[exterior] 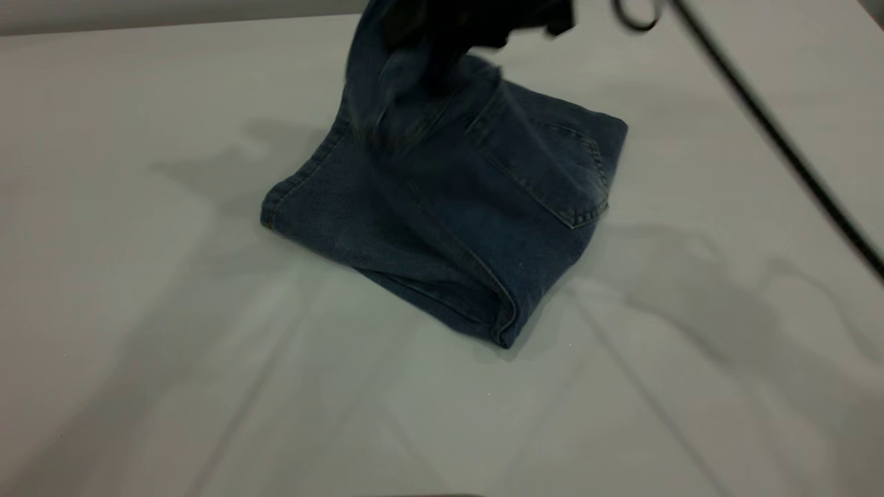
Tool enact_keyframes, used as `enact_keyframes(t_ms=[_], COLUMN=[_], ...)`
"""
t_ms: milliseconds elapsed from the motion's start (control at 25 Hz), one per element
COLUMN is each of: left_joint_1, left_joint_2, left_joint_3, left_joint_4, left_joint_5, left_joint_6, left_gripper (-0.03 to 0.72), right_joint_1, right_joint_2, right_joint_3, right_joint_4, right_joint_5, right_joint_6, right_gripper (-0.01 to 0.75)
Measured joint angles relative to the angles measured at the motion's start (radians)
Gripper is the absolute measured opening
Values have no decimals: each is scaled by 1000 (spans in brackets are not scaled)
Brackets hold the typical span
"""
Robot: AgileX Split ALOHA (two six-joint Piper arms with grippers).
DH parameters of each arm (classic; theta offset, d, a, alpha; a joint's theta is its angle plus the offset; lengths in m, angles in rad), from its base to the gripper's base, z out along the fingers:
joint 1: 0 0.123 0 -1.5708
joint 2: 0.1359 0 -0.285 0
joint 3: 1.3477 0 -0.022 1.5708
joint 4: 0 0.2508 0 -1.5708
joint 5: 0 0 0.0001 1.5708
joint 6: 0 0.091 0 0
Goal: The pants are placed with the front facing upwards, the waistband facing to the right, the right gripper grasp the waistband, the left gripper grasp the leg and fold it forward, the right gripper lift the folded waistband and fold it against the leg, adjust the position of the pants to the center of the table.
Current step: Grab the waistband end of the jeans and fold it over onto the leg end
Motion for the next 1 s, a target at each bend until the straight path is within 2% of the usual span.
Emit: enact_keyframes(t_ms=[120, 240, 480, 560, 760, 880, 1000], left_joint_1=[0, 0, 0, 0, 0, 0, 0], left_joint_2=[0, 0, 0, 0, 0, 0, 0], left_joint_3=[0, 0, 0, 0, 0, 0, 0], left_joint_4=[-14, -37, -78, -78, -78, -78, -78], left_joint_5=[0, 0, 0, 0, 0, 0, 0], left_joint_6=[0, 0, 0, 1, 7, 10, 26], left_gripper=[370, 370, 370, 370, 370, 370, 370], right_joint_1=[31, 49, 54, 54, 54, 54, 63], right_joint_2=[59, 92, 95, 94, 58, 40, 38], right_joint_3=[-34, -51, -76, -82, -82, -85, -116], right_joint_4=[0, 1, -12, -25, -151, -313, -536], right_joint_5=[-2, -1, 83, 106, 92, 40, 25], right_joint_6=[-20, -32, -36, -30, 92, 310, 622], right_gripper=[112, 173, 491, 552, 567, 547, 525])
